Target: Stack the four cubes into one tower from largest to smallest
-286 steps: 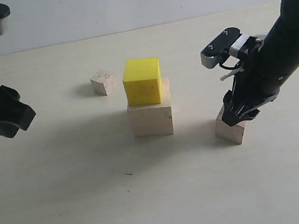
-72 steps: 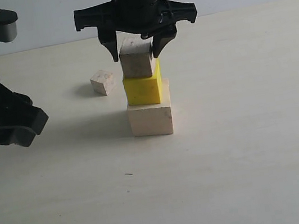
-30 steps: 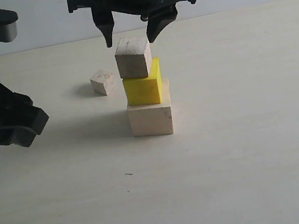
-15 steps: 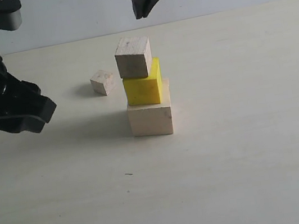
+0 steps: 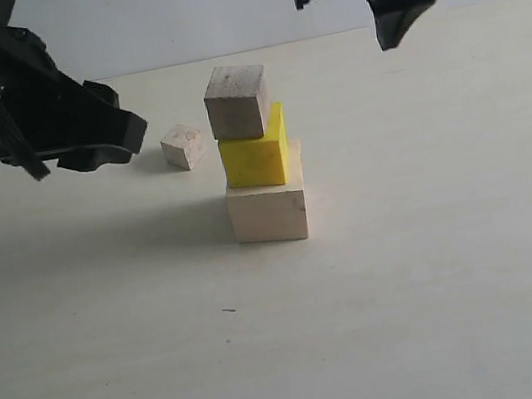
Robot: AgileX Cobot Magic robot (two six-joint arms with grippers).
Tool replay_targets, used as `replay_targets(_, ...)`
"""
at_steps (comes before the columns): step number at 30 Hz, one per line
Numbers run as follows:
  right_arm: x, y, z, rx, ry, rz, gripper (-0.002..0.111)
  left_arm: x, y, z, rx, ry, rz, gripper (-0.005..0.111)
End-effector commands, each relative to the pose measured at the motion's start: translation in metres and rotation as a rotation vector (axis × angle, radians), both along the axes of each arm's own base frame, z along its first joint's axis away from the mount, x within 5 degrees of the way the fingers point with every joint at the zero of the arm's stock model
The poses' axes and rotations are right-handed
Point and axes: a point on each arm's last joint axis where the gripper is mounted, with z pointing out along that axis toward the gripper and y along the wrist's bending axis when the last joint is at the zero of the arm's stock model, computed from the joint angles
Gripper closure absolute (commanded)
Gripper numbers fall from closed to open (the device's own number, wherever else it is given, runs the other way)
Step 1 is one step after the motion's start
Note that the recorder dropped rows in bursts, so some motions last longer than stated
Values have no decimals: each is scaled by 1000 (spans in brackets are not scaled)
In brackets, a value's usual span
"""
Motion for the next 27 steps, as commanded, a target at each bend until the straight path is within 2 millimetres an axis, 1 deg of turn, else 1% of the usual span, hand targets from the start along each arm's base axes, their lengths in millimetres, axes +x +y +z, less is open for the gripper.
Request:
replay_targets(1,-6,-9,-17,-64,45,17,108,26,4,-29,47,45,53,57)
replay_targets(2,-8,-11,-19,-76,54,26,108,35,9,-39,62,68,85,69)
replay_targets(3,-8,-12,-19,-85,50,27,108,40,11,-43,66,74,96,75)
replay_targets(4,-8,-13,-19,-96,44,29,108,45,15,-47,63,74,113,83)
replay_targets(7,-8,-17,-14,-112,25,27,108,56,21,-49,8,61,155,100)
replay_targets(9,-6,-23,-12,-109,20,9,108,60,22,-48,-30,40,158,107)
replay_targets(13,2,-48,-11,-112,26,-34,108,68,21,-48,-172,49,112,107)
replay_targets(14,4,-54,-11,-108,31,-43,108,70,20,-49,-191,49,74,107)
replay_targets(17,7,-66,-13,-73,56,-55,108,76,15,-55,-306,81,-1,107)
replay_targets(19,8,-68,-14,-41,68,-64,108,81,12,-60,-372,91,-48,107)
replay_targets(22,7,-67,-14,-25,74,-63,108,88,11,-69,-433,102,-70,107)
replay_targets(25,7,-66,-14,-13,80,-53,108,94,8,-79,-458,114,-83,107)
replay_targets(27,7,-65,-14,-3,83,-55,108,96,5,-82,-470,119,-99,107)
